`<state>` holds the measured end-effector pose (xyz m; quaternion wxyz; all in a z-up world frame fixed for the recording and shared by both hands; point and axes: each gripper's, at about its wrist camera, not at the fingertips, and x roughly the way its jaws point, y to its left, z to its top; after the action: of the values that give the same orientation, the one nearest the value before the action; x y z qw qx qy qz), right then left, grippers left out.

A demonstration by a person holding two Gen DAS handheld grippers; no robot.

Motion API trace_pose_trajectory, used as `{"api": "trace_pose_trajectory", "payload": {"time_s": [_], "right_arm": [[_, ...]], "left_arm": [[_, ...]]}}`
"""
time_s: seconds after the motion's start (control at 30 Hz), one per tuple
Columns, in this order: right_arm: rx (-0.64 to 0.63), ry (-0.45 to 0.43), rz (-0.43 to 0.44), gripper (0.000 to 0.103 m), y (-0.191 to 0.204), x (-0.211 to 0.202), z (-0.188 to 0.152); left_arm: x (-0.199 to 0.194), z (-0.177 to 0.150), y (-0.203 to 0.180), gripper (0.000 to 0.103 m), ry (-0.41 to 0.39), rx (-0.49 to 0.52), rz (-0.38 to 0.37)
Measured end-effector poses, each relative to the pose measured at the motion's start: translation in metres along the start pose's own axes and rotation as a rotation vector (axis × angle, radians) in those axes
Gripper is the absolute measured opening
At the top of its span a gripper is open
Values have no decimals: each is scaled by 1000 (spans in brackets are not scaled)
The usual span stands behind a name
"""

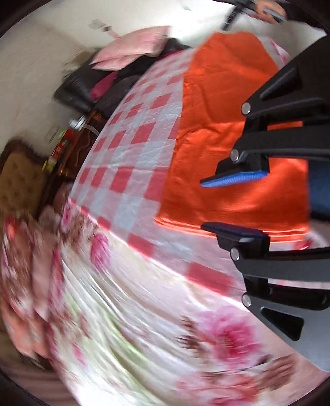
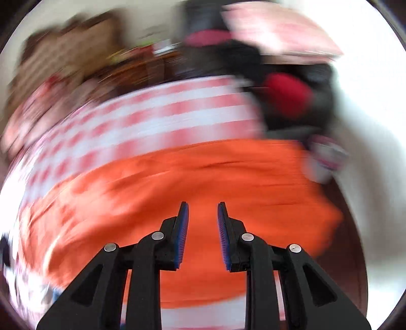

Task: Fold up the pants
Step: 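Open both grippers to release the folded pants, then pinch and straighten the folded pants edge with left gripper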

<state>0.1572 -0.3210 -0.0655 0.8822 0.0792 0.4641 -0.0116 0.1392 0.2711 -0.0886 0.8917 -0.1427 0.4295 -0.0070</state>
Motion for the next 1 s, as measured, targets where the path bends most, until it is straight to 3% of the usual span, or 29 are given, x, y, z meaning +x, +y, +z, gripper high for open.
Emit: {"api": "trace_pose_trajectory", "payload": {"time_s": [0.1,0.17,0.23,0.27,0.37,0.47,0.63,0.67,0.8,0.93,1.0], "right_arm": [[-151,67,108,22,88,29,-11],[-213,86,131,22,125,36,-16],[-251,84,135,22,151,43,-20],[-260,95,152,22,160,47,-21],[-299,130,116,23,173,64,-21],[-314,149,75,23,178,80,-22],[-328,138,52,23,183,84,-23],[-331,142,47,23,184,84,-23],[-353,117,-38,24,187,81,-20],[-464,28,84,24,229,63,-6],[-519,19,158,24,259,65,-3]], "left_arm": [[33,22,-9,28,29,103,47],[50,33,-7,28,49,146,87],[59,37,-3,20,64,173,80],[66,38,-4,9,82,196,78],[72,43,-6,0,82,266,113],[62,58,8,0,24,184,84],[78,56,7,1,65,189,98],[76,56,9,8,61,171,98],[39,55,38,9,-7,5,58],[-9,21,53,10,-41,-105,-24],[-24,-4,49,23,-29,-120,-50]]}}
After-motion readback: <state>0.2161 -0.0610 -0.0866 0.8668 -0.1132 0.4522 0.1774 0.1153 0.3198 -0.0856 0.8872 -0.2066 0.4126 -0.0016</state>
